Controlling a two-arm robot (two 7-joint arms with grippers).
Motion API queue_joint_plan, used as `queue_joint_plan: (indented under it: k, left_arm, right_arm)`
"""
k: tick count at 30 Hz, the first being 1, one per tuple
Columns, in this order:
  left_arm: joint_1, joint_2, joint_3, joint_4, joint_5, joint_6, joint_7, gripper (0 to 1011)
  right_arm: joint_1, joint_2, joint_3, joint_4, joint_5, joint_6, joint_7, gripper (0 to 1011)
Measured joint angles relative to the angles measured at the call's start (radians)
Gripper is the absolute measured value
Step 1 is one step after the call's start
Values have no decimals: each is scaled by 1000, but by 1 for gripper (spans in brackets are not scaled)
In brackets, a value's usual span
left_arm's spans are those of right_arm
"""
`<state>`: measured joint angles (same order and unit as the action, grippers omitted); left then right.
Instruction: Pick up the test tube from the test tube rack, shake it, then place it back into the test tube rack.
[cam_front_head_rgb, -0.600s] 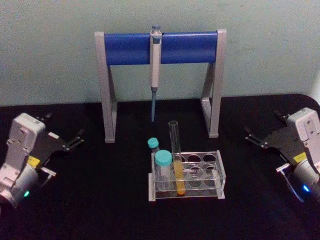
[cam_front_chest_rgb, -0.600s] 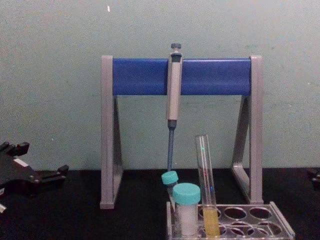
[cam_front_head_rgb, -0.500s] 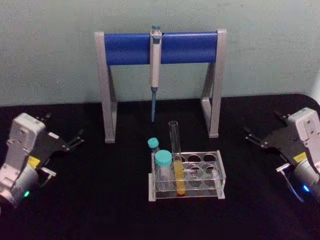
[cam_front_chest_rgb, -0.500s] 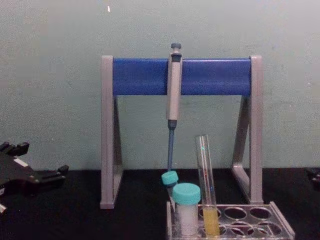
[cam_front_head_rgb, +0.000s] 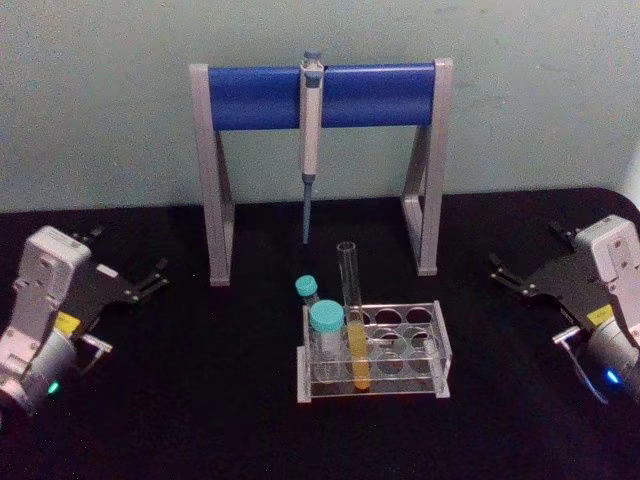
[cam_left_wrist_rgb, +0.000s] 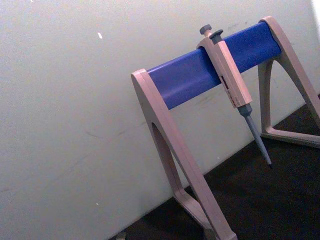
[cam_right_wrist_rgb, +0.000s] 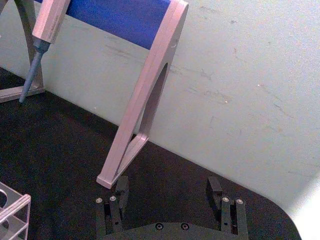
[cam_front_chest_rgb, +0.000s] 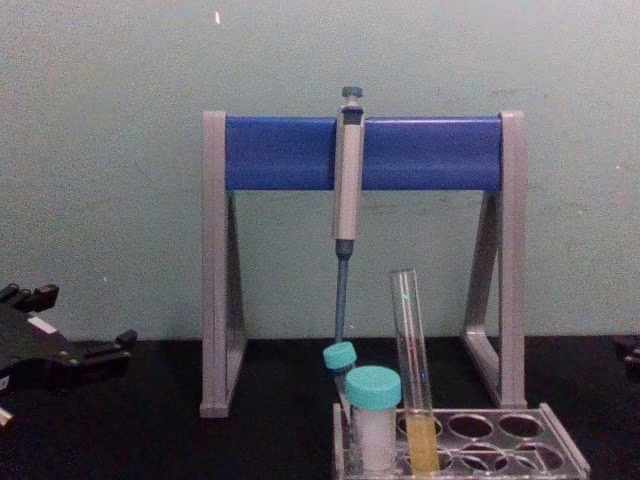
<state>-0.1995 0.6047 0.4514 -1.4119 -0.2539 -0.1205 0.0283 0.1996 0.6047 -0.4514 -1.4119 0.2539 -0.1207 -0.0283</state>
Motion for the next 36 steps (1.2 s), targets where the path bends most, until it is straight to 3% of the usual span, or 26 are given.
queue_joint_plan:
  k: [36]
  left_arm:
    - [0, 0, 0, 0, 0, 0, 0, 1001]
  right_arm:
    - [0, 0, 0, 0, 0, 0, 0, 1000]
